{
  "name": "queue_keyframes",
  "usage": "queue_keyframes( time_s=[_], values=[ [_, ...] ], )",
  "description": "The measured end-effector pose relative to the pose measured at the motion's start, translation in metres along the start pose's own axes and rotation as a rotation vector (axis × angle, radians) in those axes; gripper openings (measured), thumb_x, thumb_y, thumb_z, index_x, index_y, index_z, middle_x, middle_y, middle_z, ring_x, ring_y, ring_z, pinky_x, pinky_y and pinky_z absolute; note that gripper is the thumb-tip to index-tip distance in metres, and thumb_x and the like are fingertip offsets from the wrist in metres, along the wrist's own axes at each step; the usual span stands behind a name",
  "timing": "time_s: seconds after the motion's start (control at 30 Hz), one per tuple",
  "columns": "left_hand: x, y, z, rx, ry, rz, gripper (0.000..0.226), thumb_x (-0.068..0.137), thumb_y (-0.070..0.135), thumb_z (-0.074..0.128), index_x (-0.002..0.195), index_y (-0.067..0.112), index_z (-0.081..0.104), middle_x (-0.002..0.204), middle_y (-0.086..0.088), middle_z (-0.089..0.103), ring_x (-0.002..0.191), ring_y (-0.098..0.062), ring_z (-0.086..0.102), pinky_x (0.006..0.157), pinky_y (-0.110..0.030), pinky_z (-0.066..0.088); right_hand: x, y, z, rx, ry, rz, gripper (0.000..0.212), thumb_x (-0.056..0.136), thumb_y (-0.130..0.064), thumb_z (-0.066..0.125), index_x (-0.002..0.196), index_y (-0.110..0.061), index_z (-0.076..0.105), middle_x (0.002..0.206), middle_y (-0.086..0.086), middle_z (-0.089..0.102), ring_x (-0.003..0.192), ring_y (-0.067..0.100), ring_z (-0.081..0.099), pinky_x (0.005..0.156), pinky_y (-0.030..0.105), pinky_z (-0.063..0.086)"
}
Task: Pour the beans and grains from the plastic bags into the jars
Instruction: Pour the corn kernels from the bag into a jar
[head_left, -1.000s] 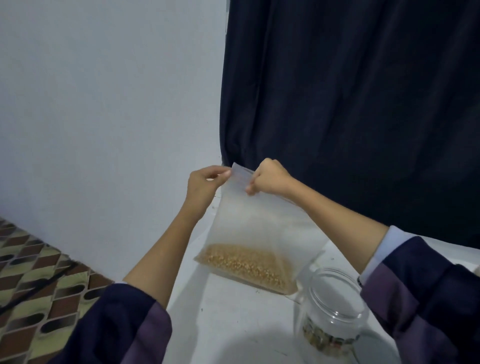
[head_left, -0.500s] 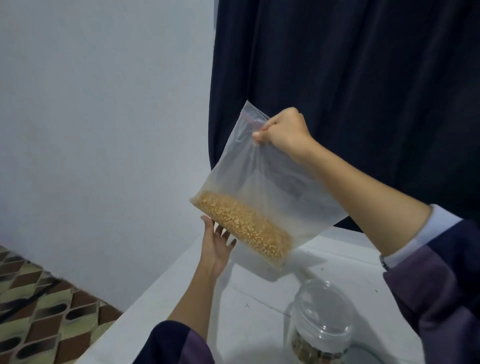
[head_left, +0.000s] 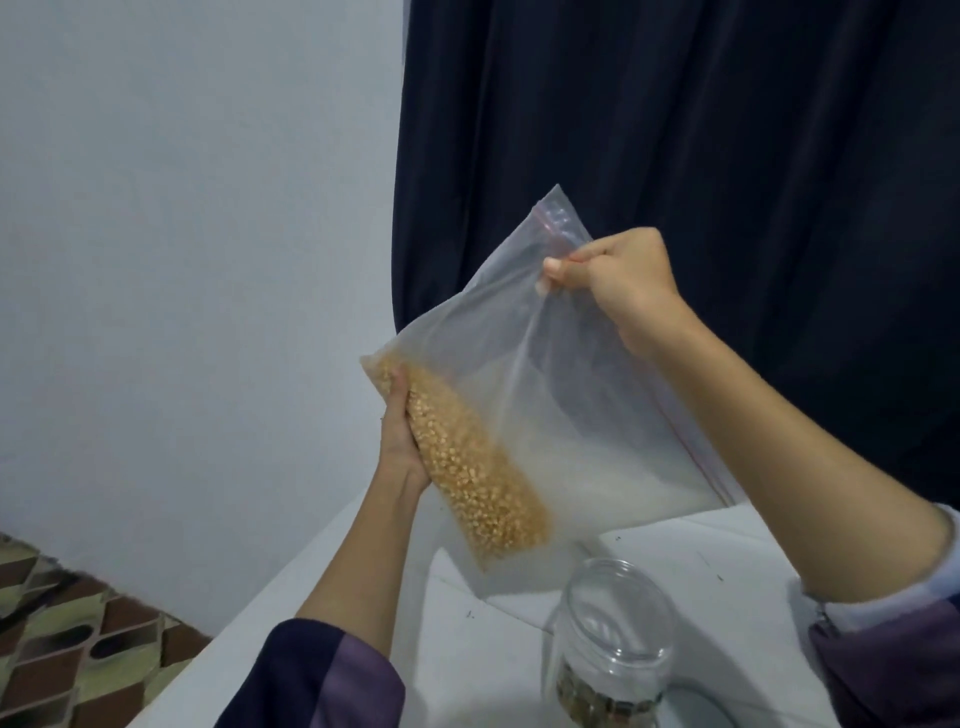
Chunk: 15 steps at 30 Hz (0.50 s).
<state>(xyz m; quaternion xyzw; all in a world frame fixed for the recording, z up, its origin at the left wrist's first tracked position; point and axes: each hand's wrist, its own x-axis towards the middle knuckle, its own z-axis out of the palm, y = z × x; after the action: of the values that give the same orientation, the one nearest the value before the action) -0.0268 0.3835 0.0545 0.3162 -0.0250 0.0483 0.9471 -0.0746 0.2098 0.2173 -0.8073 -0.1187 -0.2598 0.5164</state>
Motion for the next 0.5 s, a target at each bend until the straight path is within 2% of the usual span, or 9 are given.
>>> queue_keyframes(
  time_s=[0.1, 0.17, 0.33, 0.4, 0.5],
  values=[
    [0.005, 0.024, 0.013, 0.087, 0.038, 0.089, 0.079, 0.059, 0.056, 0.078, 0.119, 0.007, 0.063, 0.121, -0.017, 0.062, 0.111, -0.034, 0.06, 0.097, -0.053, 0.047, -0.012, 0.004, -0.015, 0.094, 0.027, 0.024, 0.014, 0.081, -0.022, 0.076, 0.073, -0.011, 0.077, 0.084, 0.008, 0.074, 0.086, 0.02, 0.07, 0.087, 0.037, 0.057],
    [0.008, 0.037, 0.02, 0.144, 0.061, 0.146, 0.086, 0.05, 0.052, 0.088, 0.118, 0.005, 0.064, 0.118, -0.017, 0.064, 0.109, -0.035, 0.062, 0.095, -0.054, 0.049, -0.017, 0.003, -0.021, 0.175, 0.047, 0.045, 0.014, 0.083, -0.02, 0.074, 0.075, -0.009, 0.077, 0.084, 0.006, 0.075, 0.085, 0.018, 0.07, 0.086, 0.035, 0.057],
    [0.004, 0.055, 0.035, 0.204, 0.055, 0.274, 0.048, 0.065, 0.038, 0.077, 0.101, 0.007, 0.067, 0.094, -0.011, 0.07, 0.086, -0.026, 0.068, 0.083, -0.041, 0.056, -0.02, -0.01, -0.024, 0.254, 0.081, 0.044, 0.013, 0.084, -0.017, 0.073, 0.075, -0.008, 0.076, 0.08, 0.002, 0.075, 0.083, 0.015, 0.071, 0.085, 0.033, 0.057],
    [0.001, 0.055, 0.037, 0.208, 0.081, 0.297, 0.035, 0.075, 0.032, 0.075, 0.098, 0.007, 0.068, 0.091, -0.009, 0.071, 0.083, -0.024, 0.069, 0.079, -0.038, 0.058, -0.019, -0.014, -0.023, 0.253, 0.084, 0.034, 0.013, 0.084, -0.017, 0.073, 0.075, -0.007, 0.077, 0.078, 0.001, 0.075, 0.084, 0.016, 0.071, 0.086, 0.033, 0.057],
    [-0.001, 0.055, 0.038, 0.196, 0.117, 0.297, 0.027, 0.078, 0.028, 0.075, 0.095, 0.008, 0.068, 0.088, -0.008, 0.071, 0.082, -0.024, 0.069, 0.08, -0.038, 0.057, -0.019, -0.017, -0.021, 0.246, 0.075, 0.027, 0.013, 0.083, -0.016, 0.073, 0.075, -0.007, 0.076, 0.078, 0.001, 0.075, 0.084, 0.016, 0.071, 0.087, 0.031, 0.057]
  ],
)
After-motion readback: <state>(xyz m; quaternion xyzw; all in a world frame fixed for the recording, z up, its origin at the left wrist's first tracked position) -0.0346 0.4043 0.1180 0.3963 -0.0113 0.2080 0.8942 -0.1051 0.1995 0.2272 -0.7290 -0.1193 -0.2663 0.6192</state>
